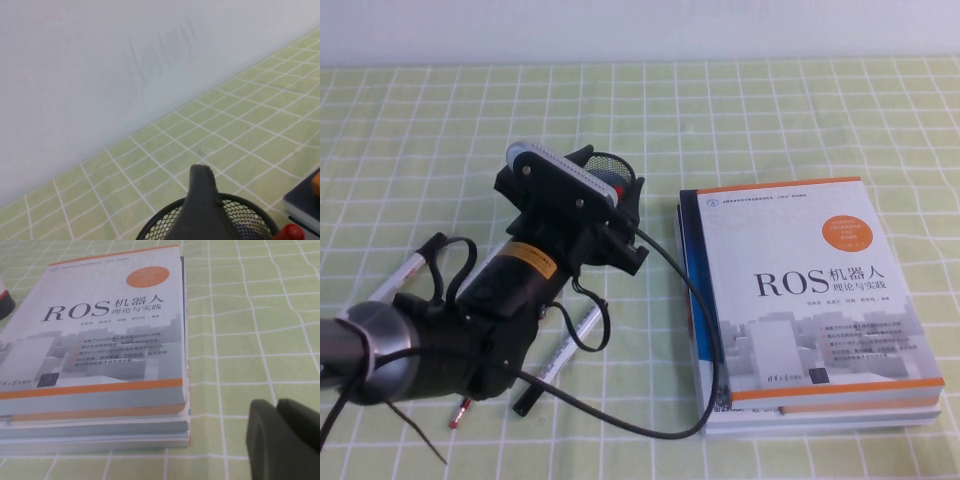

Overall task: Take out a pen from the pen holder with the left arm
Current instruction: Pick up the pen from the pen holder

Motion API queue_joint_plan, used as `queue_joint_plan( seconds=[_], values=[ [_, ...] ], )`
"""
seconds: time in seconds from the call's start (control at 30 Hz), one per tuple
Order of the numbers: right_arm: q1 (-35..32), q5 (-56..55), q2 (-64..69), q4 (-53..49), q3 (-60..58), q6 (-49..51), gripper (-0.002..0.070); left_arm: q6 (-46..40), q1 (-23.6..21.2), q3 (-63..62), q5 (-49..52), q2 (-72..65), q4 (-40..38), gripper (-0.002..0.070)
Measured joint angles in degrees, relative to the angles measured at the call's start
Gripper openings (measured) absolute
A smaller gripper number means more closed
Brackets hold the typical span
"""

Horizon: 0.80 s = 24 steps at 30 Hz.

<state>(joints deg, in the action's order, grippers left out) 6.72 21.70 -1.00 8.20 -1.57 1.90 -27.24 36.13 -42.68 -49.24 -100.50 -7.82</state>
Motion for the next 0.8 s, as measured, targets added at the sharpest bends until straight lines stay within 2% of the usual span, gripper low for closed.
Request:
queue_joint_plan(
  seconds=[0.57, 0.67, 0.8],
  values=[
    [0.0, 0.0, 0.0, 0.0, 0.0, 0.0, -0.0013, 2.2, -1.5, -5.7, 4.3, -5.4, 3.3, 0.0447],
    [0.0, 0.0, 0.0, 0.0, 0.0, 0.0, -0.0013, 2.2, -1.6, -5.7, 4.5, -5.4, 3.4, 0.0406],
    [0.0, 0.0, 0.0, 0.0, 0.0, 0.0, -0.0012, 2.2, -1.6, -5.7, 4.1, -5.4, 3.5, 0.0316]
  ],
)
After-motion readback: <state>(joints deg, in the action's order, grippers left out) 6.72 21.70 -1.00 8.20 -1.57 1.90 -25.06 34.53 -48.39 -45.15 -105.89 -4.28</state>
